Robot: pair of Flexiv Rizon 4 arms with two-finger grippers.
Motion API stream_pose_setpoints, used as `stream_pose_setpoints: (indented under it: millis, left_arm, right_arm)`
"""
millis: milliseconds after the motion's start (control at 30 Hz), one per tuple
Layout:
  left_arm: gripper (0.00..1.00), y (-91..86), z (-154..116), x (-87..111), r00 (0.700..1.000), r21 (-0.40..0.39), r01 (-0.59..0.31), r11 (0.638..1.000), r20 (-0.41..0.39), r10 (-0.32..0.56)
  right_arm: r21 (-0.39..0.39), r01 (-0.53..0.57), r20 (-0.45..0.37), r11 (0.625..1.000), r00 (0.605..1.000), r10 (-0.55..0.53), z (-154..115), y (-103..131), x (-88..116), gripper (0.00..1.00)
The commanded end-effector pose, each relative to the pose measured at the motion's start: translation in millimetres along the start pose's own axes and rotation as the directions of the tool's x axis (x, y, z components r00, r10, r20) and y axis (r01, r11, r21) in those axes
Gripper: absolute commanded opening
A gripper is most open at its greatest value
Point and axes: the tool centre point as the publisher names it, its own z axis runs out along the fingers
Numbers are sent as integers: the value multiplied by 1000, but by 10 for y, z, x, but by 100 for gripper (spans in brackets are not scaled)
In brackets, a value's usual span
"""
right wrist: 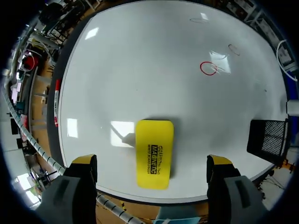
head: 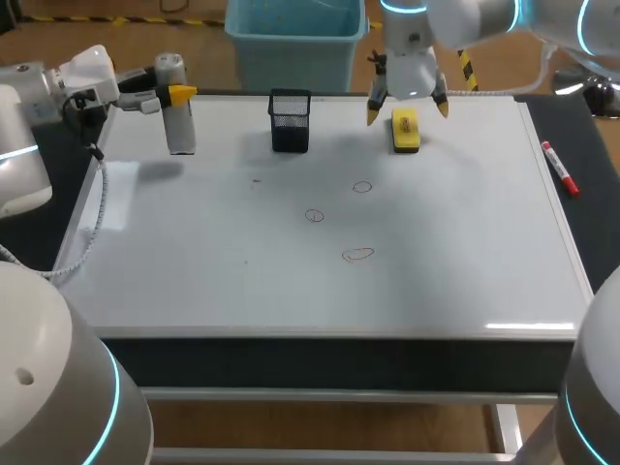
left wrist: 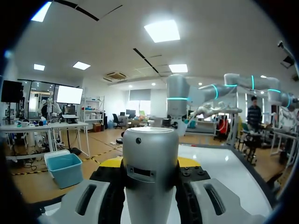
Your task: Pick up the inspection probe, press it on each red-marked spot on the whiteboard one by one, put down the probe, pick up the eraser, and wipe off all the red marks.
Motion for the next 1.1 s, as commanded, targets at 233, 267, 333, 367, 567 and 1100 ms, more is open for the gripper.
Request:
stream_pose_setpoints:
  millis: [233, 267, 333, 367, 567, 1100]
  left_arm:
    - [0, -2, 4, 6, 1000, 3, -2, 1000, 2, 2]
    - [0, -2, 4, 6, 1000, 3, -2, 1000, 2, 2]
    - [0, -2, 4, 6, 1000, 3, -2, 1000, 2, 2]
    - [0, -2, 4, 6, 1000, 3, -2, 1000, 2, 2]
    - [0, -2, 4, 6, 1000, 3, -2, 1000, 2, 2]
    - [0, -2, 4, 6, 1000, 3, -2, 1000, 2, 2]
  right_arm:
    - [7, -65, 83, 998, 994, 64, 48, -63, -82, 100]
    - [4, -61, 89, 998, 994, 60, 69, -67, -84, 100]
    - [-1, -60, 85, 998, 995, 60, 88, -62, -94, 100]
    - [-16, -60, 97, 998, 993, 62, 94, -52, -101, 100]
    - [-30, -52, 109, 998, 993, 55, 117, -27, -78, 100]
    - [-48, -15, 112, 999, 994, 21, 207, 49, -83, 100]
